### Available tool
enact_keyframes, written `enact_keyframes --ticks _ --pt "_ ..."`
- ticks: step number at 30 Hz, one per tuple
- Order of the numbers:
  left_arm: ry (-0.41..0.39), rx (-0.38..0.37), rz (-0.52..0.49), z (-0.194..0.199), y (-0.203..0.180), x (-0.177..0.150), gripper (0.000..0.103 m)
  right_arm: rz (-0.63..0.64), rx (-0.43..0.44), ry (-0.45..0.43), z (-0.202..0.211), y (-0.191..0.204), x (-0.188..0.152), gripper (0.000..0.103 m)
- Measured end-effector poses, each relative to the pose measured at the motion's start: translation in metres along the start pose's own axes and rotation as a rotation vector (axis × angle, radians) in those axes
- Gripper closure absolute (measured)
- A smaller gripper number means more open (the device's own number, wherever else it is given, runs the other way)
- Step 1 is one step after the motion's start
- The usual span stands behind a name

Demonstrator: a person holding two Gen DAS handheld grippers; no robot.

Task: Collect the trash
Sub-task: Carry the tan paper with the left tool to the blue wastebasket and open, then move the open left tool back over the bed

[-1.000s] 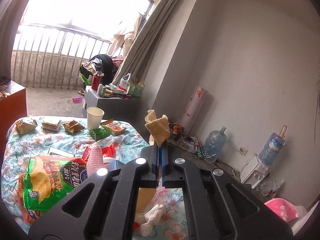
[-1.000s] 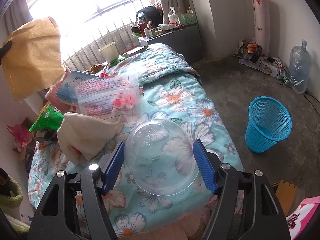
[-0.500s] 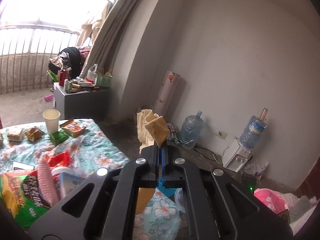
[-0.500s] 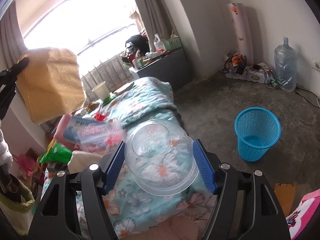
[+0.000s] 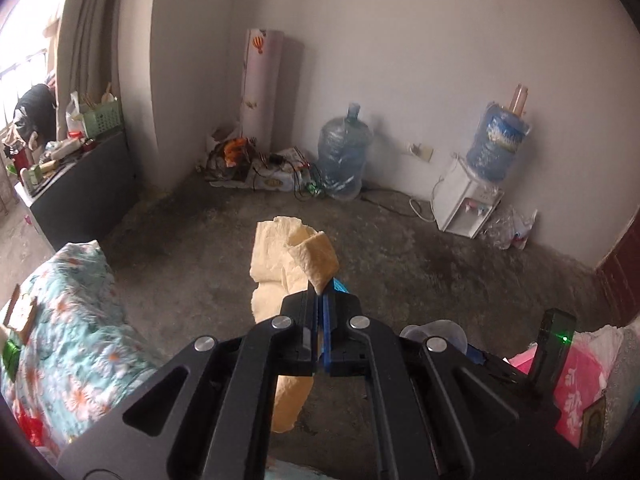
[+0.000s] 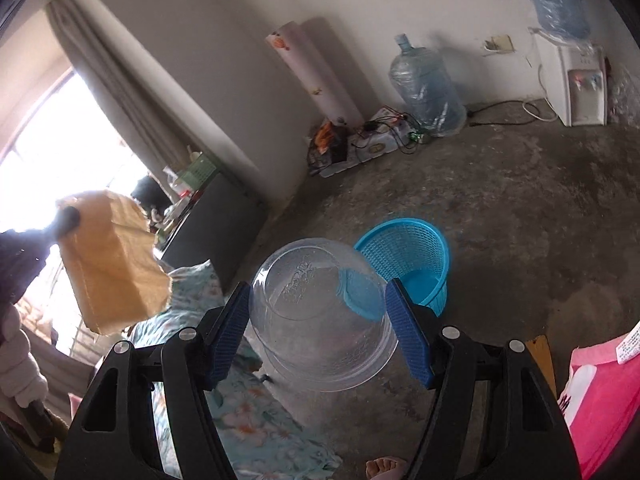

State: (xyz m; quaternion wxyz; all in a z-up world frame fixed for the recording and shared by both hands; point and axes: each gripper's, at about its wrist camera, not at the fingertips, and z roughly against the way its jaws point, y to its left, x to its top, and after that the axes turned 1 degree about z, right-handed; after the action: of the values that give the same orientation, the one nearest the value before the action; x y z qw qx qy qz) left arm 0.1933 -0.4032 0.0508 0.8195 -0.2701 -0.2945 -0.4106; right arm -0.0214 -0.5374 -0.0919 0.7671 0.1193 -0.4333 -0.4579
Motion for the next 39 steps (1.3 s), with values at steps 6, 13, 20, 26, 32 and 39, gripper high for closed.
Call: enact_keyframes --ticks 6,13,20,26,32,39 --pt "0.161 -0.046 0.007 -0.135 -0.021 0.014 0.103 -0.150 -0.004 0.111 -0.078 -0.049 0.012 0.036" --pt "0.259 -0.022 0.010 -0.244 -0.015 0.009 0.103 -0.232 -0.025 0.209 -0.171 -0.078 0.022 0.036" --pt "0.244 0.119 0.048 -0.295 0.009 0.010 0.044 -0.253 -0.077 0.344 -0.271 -0.092 0.025 0.027" --pt "0.221 0.087 0.066 -0.267 0.025 0.011 0.044 -0.261 -0.136 0.355 -0.284 -0.093 0.016 0.026" --pt "0.115 0.038 0.014 -0.195 0.018 0.028 0.044 -0.242 -0.142 0.298 -0.251 -0.092 0.016 0.026" --pt "-0.007 -0.065 -0.045 -0.072 0.006 0.035 0.044 -0.105 -0.125 0.194 -0.174 -0.048 0.010 0.026"
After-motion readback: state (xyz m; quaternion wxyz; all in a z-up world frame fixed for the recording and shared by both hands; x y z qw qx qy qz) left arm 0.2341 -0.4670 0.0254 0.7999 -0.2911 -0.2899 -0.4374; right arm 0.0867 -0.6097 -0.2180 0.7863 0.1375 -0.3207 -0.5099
